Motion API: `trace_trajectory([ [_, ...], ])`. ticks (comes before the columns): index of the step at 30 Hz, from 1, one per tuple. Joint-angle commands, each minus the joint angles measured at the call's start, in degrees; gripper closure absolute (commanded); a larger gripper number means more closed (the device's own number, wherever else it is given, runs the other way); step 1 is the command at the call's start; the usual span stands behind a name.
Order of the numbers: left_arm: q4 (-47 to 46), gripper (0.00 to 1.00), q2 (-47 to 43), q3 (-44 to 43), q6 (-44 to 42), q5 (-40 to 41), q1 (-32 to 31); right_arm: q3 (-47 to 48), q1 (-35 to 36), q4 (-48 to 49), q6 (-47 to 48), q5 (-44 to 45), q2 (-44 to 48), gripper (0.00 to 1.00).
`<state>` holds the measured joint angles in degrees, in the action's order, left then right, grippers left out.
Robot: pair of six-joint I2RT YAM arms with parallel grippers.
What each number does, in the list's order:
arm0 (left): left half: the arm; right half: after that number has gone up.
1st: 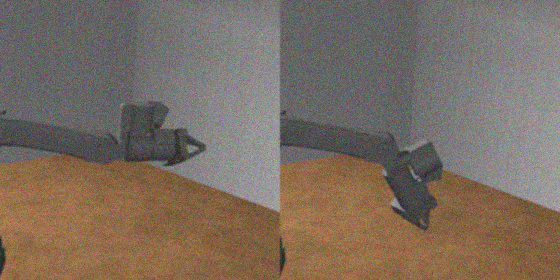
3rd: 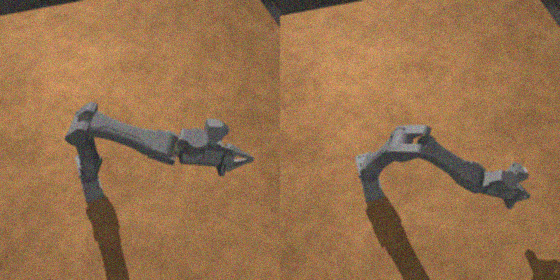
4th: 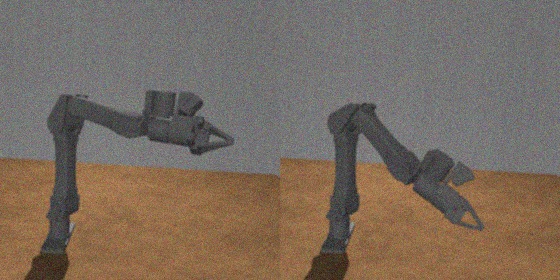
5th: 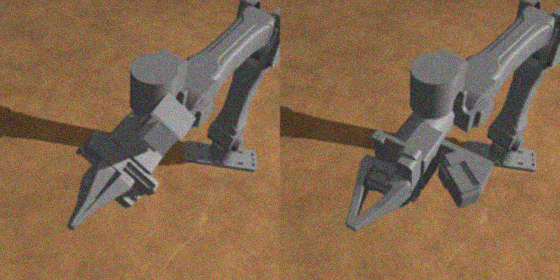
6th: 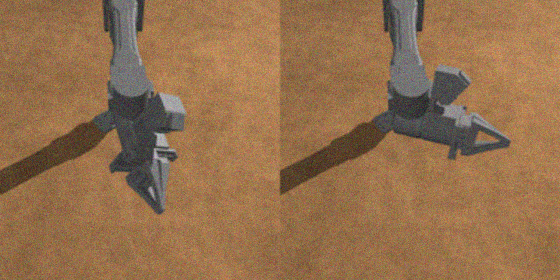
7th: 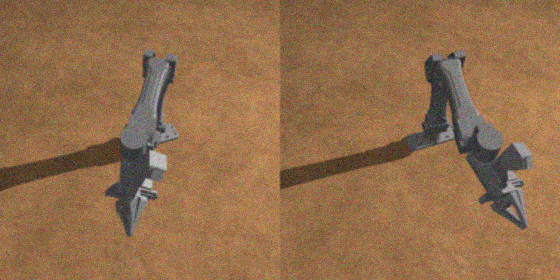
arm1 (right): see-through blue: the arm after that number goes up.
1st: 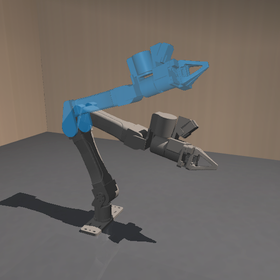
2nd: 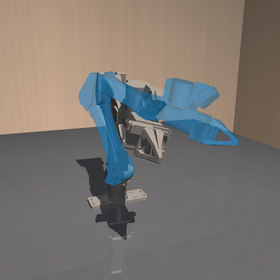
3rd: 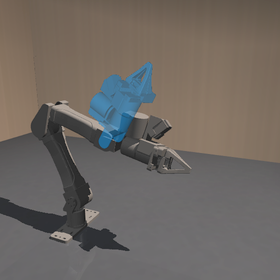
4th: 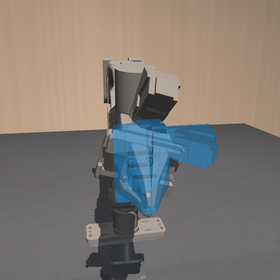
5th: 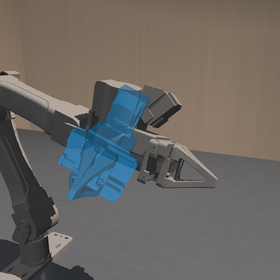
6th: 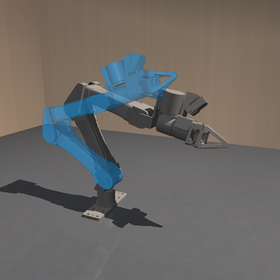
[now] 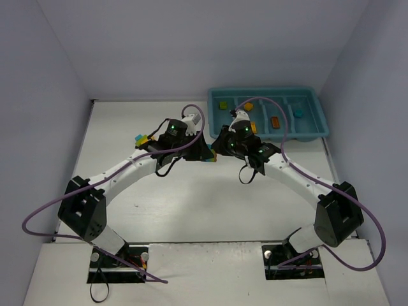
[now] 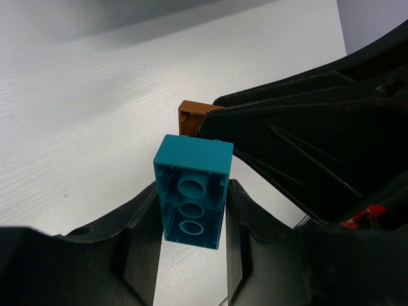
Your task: Sort the legos into containers by color
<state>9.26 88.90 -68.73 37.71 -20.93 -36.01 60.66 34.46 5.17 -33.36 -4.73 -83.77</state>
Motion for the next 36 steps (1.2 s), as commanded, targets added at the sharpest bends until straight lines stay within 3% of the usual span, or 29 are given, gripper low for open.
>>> trace_trajectory([
  [1,-3.81,1.00,-2.85,-0.62,-0.36,0.36,-0.03,-0.63,-0.97,3.97,1.28,1.13,2.55,1.00],
  [16,-7.15,1.00,-4.26,3.16,-1.94,-0.78,0.33,-0.81,-6.59,3.18,1.37,-1.78,3.08,1.00],
  [21,-5.57,1.00,-5.05,3.34,-3.26,-0.08,0.50,0.59,-12.90,2.04,5.93,-1.07,2.47,1.00],
  [27,-3.02,1.00,-7.51,5.45,-5.37,1.33,0.50,11.73,-20.72,0.45,20.34,7.36,-2.53,1.00],
  [36,0.41,1.00,-9.98,6.42,-8.27,3.17,0.59,29.67,-30.23,0.63,32.93,7.10,-21.84,1.00],
])
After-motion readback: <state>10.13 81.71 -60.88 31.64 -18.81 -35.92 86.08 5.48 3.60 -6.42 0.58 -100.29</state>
